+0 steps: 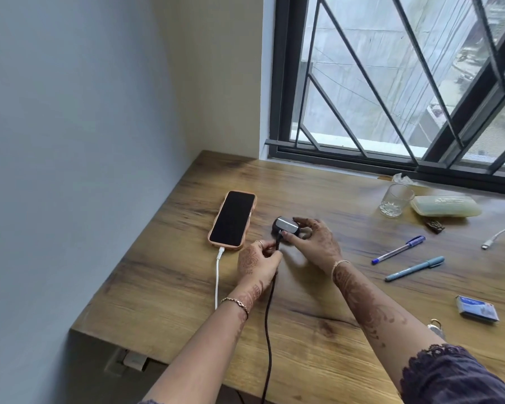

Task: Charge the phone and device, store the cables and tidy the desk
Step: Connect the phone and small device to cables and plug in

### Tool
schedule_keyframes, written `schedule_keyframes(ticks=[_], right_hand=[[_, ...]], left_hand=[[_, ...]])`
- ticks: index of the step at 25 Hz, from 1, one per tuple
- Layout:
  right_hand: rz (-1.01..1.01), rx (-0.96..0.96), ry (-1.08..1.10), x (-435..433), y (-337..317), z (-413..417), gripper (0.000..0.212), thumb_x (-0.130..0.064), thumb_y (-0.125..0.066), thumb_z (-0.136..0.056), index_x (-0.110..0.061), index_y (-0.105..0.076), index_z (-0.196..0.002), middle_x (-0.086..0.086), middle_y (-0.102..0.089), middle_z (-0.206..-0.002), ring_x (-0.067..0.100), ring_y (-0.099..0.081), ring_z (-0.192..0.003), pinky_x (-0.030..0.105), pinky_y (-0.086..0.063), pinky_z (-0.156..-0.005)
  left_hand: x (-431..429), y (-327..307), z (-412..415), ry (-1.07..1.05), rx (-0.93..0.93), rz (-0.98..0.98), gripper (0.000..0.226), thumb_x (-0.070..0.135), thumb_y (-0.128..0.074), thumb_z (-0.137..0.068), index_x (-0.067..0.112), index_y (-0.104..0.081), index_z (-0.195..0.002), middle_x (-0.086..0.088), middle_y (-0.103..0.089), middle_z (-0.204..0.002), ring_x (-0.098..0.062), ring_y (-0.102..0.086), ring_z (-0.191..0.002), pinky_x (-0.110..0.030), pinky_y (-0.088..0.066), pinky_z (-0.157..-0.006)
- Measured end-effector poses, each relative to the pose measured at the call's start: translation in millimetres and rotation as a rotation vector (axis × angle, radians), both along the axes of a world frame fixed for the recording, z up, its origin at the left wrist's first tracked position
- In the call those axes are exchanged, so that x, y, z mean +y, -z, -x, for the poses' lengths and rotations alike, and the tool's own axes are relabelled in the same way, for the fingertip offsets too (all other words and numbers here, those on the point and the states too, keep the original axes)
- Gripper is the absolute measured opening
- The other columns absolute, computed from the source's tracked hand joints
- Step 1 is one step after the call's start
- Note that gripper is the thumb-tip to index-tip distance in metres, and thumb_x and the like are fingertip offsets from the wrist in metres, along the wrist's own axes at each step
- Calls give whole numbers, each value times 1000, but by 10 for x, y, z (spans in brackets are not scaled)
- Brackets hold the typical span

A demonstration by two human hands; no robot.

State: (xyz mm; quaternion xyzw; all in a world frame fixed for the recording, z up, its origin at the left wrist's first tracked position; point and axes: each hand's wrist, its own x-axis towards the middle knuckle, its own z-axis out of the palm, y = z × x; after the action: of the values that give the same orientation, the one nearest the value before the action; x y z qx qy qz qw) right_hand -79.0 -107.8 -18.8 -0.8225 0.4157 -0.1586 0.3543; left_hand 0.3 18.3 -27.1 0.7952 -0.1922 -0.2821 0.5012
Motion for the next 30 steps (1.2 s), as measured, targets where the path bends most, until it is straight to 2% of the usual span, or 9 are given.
schedule_keyframes(ticks=[2, 6, 8, 12, 15, 18, 22, 24, 30], right_hand=[[32, 59, -62, -52, 25, -3, 64, -51, -77, -69, -31, -57, -126, -8, -57, -117, 11, -62, -102, 31, -50, -92], [40, 97, -105, -119, 10, -18, 63, -44, -78, -72, -28, -56, -129, -2, -55, -125, 18, -55, -116, 30, -44, -97], [13, 93, -114, -148, 0, -18, 62, -40, -78, -73, -27, -56, -129, -2, -56, -127, 18, -54, -118, 30, -43, -99], [-38, 56, -141, -215, 2, 3, 61, -34, -80, -71, -24, -58, -128, -1, -58, -126, 17, -54, -118, 30, -43, -100], [-61, 48, -152, -245, 0, 12, 60, -31, -81, -71, -24, -60, -126, -1, -58, -125, 16, -54, -117, 30, -43, -100], [-111, 3, -167, -268, 22, 12, 57, -27, -82, -70, -24, -62, -122, 0, -60, -124, 18, -56, -117, 36, -44, -103], [-149, -4, -182, -286, 5, 18, 60, -26, -83, -70, -22, -60, -125, -4, -59, -123, 15, -56, -112, 30, -45, -99], [-164, -8, -192, -283, -17, 21, 60, -24, -82, -71, -21, -60, -126, -4, -58, -124, 14, -57, -110, 26, -45, -96], [-174, -6, -196, -274, -19, 23, 61, -25, -83, -69, -22, -60, -126, -2, -59, -127, 15, -55, -116, 29, -44, -99]], left_hand=[[-12, -33, 8, 4, -8, -12, 14, 25, -66, -76, 27, -67, -90, 5, -71, -83, -18, -71, -75, -36, -59, -78], [-47, -29, 10, 18, -83, -62, 8, 29, -67, -74, 31, -60, -78, 10, -67, -75, -18, -70, -69, -36, -59, -73], [-61, -5, 3, 25, -111, -71, 7, 33, -68, -77, 30, -62, -78, 8, -68, -76, -17, -69, -69, -36, -60, -69], [-75, -29, -18, 7, -85, -30, 11, 34, -68, -85, 23, -65, -85, -4, -70, -81, -11, -63, -58, -24, -54, -46], [-76, -22, -22, 0, -118, -36, 11, 33, -71, -82, 25, -64, -80, 1, -67, -75, -14, -67, -63, -33, -60, -56], [-84, 1, -11, 4, -190, -51, 13, 36, -73, -77, 27, -65, -74, 9, -63, -67, -12, -67, -65, -38, -60, -62], [-79, -1, 27, 30, -300, -75, 13, 35, -70, -80, 27, -62, -74, 11, -60, -63, -3, -58, -61, -22, -50, -59], [-75, -8, 49, 27, -324, -84, 13, 36, -69, -80, 28, -61, -73, 9, -61, -63, -4, -58, -62, -23, -49, -59], [-77, -46, 59, -8, -312, -94, 16, 34, -67, -83, 26, -59, -71, 12, -55, -58, 2, -52, -58, -16, -39, -53]])
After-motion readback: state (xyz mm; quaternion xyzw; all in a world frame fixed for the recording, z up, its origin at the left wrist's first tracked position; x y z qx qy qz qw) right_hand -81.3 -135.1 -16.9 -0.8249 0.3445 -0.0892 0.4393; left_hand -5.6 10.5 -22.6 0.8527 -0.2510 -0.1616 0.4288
